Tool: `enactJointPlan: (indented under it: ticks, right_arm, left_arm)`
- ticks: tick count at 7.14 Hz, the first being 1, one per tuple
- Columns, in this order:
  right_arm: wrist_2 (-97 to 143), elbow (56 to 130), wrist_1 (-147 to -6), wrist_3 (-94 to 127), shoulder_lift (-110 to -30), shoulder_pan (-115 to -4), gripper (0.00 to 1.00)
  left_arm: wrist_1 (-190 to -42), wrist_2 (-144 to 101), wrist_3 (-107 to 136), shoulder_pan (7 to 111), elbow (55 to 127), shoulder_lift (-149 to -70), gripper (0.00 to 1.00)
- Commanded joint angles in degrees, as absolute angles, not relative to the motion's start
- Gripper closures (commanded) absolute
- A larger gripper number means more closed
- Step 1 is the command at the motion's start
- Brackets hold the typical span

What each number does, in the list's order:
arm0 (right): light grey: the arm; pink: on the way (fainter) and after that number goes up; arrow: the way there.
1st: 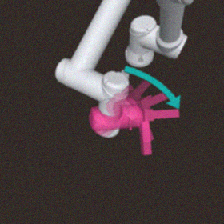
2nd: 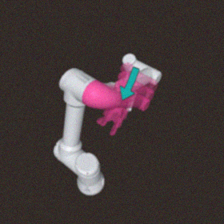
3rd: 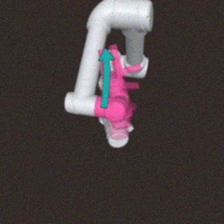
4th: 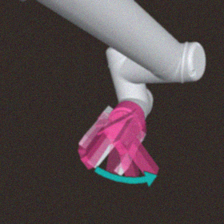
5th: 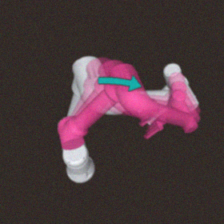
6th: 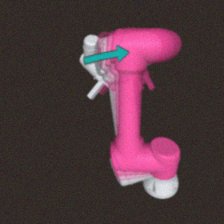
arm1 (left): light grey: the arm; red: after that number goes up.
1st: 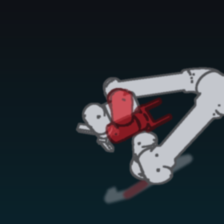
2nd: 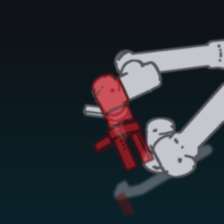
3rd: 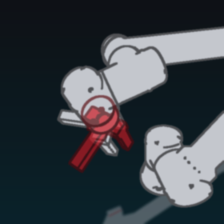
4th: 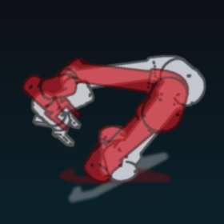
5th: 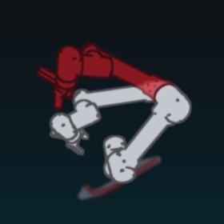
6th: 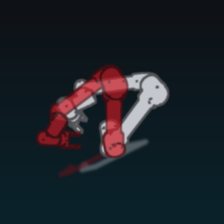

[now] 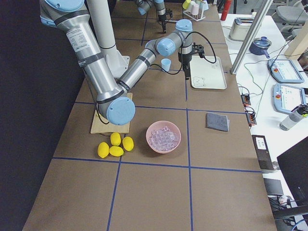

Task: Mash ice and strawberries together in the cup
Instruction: 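Grasp the red strawberry with the left gripper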

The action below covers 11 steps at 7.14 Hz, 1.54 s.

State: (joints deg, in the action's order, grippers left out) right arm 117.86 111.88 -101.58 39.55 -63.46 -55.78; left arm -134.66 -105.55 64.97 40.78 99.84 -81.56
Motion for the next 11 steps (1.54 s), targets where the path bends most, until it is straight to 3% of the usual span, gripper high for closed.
enactJointPlan:
  ticks: [1,2,4,5,6,9,11]
  right_arm:
    - [117.9,111.9,-101.5,39.5,-63.5,-55.8,0.01]
    - [117.8,111.8,-101.5,39.5,-63.5,-55.7,0.01]
    - [117.8,111.8,-101.6,39.5,-63.4,-55.8,0.01]
    - [117.8,111.8,-101.6,39.5,-63.4,-55.8,0.01]
    - [117.9,111.8,-101.6,39.5,-63.4,-55.8,0.01]
    - [120.6,111.6,-102.2,38.4,-63.6,-59.8,0.01]
    - [123.1,111.1,-102.0,28.5,-67.9,-64.8,0.01]
  left_arm:
    - [-134.6,-105.6,64.9,40.8,99.8,-81.6,0.41]
    - [-134.6,-105.6,64.9,40.8,99.8,-81.6,0.45]
    - [-134.6,-105.6,64.5,40.8,99.9,-81.4,0.8]
    - [-134.6,-105.7,64.4,40.8,100.5,-81.1,0.94]
    - [-134.3,-109.0,64.4,41.1,101.9,-80.9,1.0]
    - [-120.1,-114.3,64.4,43.1,113.0,-82.8,1.0]
    - [-99.3,-114.1,65.3,43.2,119.9,-95.7,1.0]
